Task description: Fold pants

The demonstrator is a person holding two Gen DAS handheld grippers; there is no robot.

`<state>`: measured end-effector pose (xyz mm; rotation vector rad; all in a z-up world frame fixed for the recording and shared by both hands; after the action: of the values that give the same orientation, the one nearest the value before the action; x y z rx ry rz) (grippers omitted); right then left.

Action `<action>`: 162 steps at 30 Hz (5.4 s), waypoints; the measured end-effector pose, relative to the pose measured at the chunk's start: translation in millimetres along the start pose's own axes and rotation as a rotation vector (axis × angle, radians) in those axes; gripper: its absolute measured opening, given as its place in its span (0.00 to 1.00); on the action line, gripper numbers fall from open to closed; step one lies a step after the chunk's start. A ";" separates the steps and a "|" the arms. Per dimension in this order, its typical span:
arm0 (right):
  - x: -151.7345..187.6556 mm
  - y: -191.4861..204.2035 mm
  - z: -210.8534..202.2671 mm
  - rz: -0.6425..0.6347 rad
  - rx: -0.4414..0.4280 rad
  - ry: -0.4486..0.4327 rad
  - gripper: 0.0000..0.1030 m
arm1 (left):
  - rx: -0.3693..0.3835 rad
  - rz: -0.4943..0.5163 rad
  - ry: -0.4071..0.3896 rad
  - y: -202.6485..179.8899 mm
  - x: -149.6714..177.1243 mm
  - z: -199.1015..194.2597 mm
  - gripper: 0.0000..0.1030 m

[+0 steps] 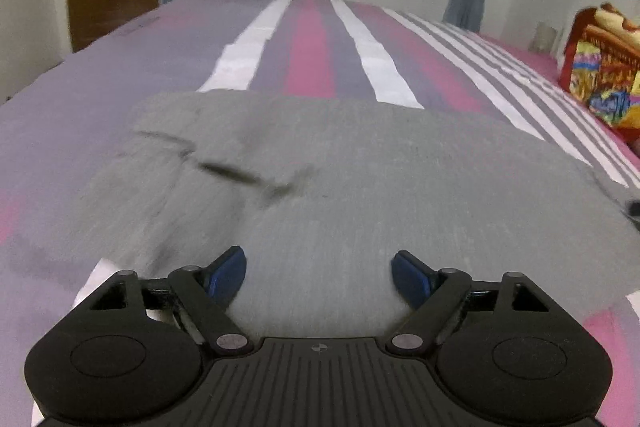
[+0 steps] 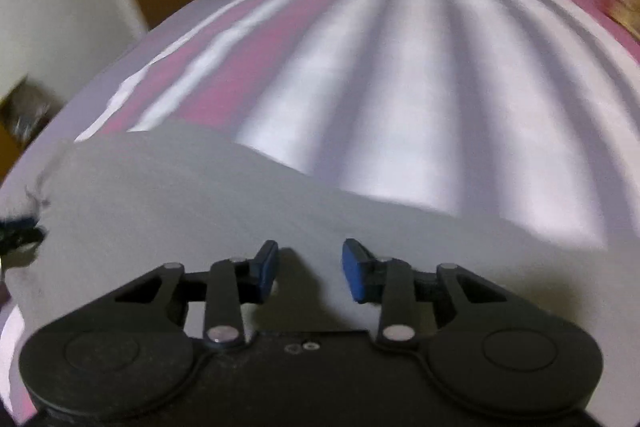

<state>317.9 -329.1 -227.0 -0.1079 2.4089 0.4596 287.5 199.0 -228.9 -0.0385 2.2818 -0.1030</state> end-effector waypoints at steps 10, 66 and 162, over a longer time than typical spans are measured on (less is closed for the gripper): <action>71.4 -219.4 -201.0 0.506 0.274 -0.317 0.39 | -0.087 -0.091 -0.027 -0.4 15.8 -25.5 0.80; -46.2 11.2 -106.8 0.108 0.199 -0.314 0.14 | -0.315 -0.396 -0.028 145.3 121.9 -126.5 1.00; 63.4 7.6 -58.8 0.075 0.129 -0.164 0.40 | 0.144 0.062 0.094 -192.5 -9.9 33.8 0.90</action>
<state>231.9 -340.1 -223.3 0.0751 2.2791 0.3324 318.4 5.8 -226.6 0.1144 2.3611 -0.2412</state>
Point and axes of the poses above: each gripper's, at about its wrist camera, not at the fingertips, and z roughly the way its jaws point, y to its left, x to its underside, the point moved 8 cm from there along z, roughly the way its jaws point, and after that the axes turned 3 degrees about z, right-handed, at the moved point
